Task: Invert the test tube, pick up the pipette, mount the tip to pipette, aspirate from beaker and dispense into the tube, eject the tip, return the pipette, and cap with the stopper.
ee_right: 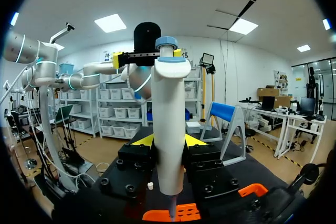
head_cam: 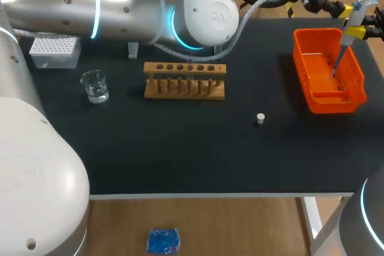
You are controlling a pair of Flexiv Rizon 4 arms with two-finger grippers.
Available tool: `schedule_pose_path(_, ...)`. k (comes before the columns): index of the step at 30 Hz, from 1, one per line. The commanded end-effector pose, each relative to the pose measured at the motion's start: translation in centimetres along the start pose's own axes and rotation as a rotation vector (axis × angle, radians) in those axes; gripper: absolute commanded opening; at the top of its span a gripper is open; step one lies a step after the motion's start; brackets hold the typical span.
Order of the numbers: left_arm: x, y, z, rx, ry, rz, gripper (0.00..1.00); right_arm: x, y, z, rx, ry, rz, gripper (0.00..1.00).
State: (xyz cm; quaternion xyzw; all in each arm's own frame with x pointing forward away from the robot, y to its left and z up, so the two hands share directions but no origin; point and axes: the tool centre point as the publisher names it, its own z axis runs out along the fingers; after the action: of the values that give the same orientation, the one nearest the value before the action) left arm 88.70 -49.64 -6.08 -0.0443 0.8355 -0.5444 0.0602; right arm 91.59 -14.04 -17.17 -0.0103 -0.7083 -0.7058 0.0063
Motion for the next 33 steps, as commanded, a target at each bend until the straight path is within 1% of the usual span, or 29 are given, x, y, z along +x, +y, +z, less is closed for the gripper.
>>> schedule_pose_path(1,-0.4,-0.7,1.6,-0.003,0.012,0.000,0.00,-0.1,0.0,-0.1,0.000,0.006,0.000,0.00)
schedule_pose_path(10,0.2,-0.7,2.7,0.016,-0.001,-0.007,0.00,-0.1,0.0,-0.1,0.000,0.006,0.000,0.00)
schedule_pose_path(16,0.2,-0.6,3.4,0.041,-0.006,-0.003,0.00,-0.1,0.0,-0.1,0.000,0.006,0.000,0.00)
schedule_pose_path(23,-0.5,-0.3,4.1,0.054,0.003,-0.005,0.00,-0.1,0.0,-0.1,0.000,0.006,0.000,0.00)
schedule_pose_path(33,-1.9,0.3,4.2,0.081,0.013,0.010,0.00,-0.1,0.0,-0.1,0.000,0.006,0.000,0.00)
